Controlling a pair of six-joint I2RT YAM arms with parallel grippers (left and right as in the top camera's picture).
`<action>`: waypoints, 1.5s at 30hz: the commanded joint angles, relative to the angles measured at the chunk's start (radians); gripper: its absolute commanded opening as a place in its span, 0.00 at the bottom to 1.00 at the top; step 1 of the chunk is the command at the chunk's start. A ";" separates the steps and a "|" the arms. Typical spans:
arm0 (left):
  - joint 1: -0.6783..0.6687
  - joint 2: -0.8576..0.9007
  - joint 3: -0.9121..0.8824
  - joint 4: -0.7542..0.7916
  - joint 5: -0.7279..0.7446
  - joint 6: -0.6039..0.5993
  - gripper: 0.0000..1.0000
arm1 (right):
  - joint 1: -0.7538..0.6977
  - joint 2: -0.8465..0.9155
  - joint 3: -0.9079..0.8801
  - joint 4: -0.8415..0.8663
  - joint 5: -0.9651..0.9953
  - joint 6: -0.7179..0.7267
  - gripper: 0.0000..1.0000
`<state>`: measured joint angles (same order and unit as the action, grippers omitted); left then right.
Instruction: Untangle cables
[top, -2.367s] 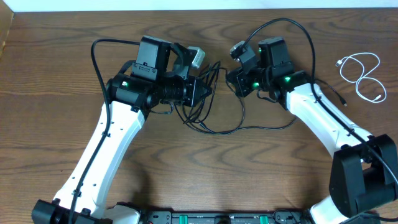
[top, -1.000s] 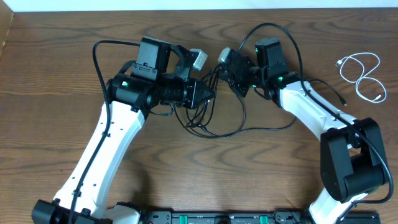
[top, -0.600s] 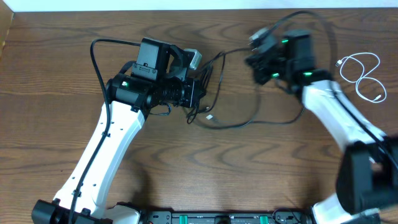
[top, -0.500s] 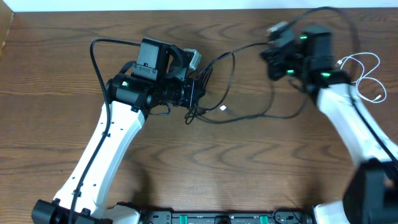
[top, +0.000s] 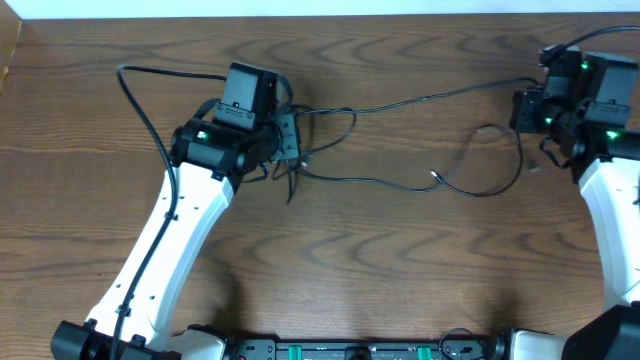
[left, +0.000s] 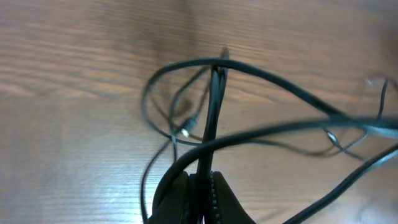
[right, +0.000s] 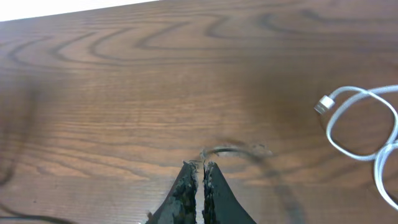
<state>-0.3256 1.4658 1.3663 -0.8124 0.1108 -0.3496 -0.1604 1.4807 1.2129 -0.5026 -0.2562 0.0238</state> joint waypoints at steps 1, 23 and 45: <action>0.087 -0.016 0.017 -0.025 -0.164 -0.100 0.08 | -0.089 -0.026 0.002 -0.003 0.075 0.084 0.01; 0.235 -0.005 0.012 0.034 0.379 0.117 0.07 | -0.183 -0.026 0.002 -0.051 -0.230 0.261 0.12; 0.208 0.067 0.012 0.069 0.758 0.436 0.07 | 0.185 -0.022 0.002 0.026 -0.570 -0.055 0.81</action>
<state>-0.0986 1.5219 1.3663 -0.7475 0.7933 0.0189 -0.0250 1.4757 1.2087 -0.4877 -0.7765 -0.0162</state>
